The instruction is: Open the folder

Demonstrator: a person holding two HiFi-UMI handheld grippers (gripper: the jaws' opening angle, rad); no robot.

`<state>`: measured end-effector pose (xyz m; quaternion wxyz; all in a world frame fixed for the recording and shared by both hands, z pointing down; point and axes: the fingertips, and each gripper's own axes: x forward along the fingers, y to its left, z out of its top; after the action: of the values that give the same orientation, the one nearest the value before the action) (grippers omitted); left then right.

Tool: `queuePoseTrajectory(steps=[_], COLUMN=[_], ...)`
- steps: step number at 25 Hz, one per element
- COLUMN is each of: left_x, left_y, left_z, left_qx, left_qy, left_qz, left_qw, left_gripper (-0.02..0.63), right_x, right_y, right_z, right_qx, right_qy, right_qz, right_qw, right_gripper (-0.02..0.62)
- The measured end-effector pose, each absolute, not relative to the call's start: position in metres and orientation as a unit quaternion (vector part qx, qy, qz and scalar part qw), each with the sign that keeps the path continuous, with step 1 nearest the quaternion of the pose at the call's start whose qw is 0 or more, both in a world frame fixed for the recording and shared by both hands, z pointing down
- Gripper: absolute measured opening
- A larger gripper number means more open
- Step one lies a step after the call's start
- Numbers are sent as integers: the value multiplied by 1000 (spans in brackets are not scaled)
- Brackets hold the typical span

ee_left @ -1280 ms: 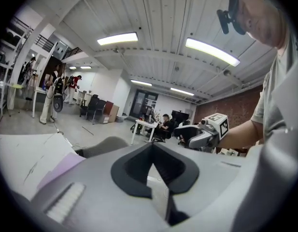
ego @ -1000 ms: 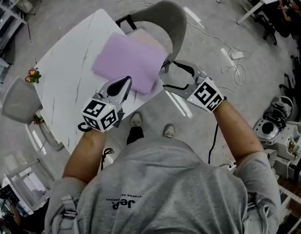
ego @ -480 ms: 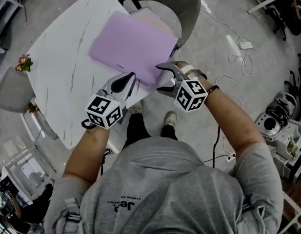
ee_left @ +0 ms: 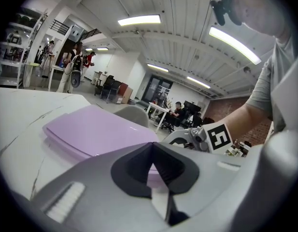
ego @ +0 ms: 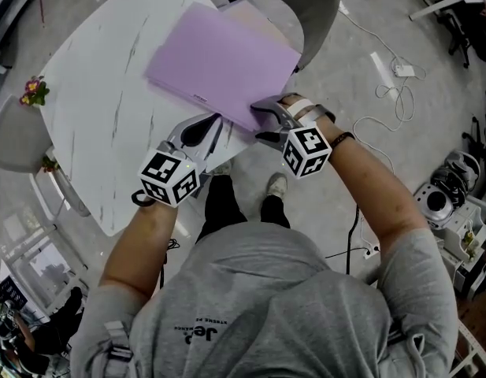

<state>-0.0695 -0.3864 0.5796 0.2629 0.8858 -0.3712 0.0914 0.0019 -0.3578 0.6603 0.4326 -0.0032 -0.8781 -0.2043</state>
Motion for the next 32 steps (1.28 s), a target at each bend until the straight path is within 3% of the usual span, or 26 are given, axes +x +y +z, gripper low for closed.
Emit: queuePoseTrajectory(steps=[2,15,19,26,32], left_x=[-70,-68,-70,-66,-65], left_y=[-385,-387,-389,-390,-397], left_z=[581,592,593,600,625], left_qx=[886,885,883,881,869], left_qy=[-370,-365,-366,-367,-377], left_qz=[91,105,105,114,173], left_qw=[264,271,273,277,268], left_gripper=[49,49,49,49,49], right_x=[1,-3,-9,-15,-18], right_y=[-360,-350,-360,-384,-389], right_z=[660,642,625,590,579], right_qx=[-1,-70,-48,18,31], right_qy=[-877,-893,-911,-949,-959], right_qz=[-209,-122,-85,-4,25], right_qw=[432,428,400,314,281], right_gripper=[260,112,24,6,6])
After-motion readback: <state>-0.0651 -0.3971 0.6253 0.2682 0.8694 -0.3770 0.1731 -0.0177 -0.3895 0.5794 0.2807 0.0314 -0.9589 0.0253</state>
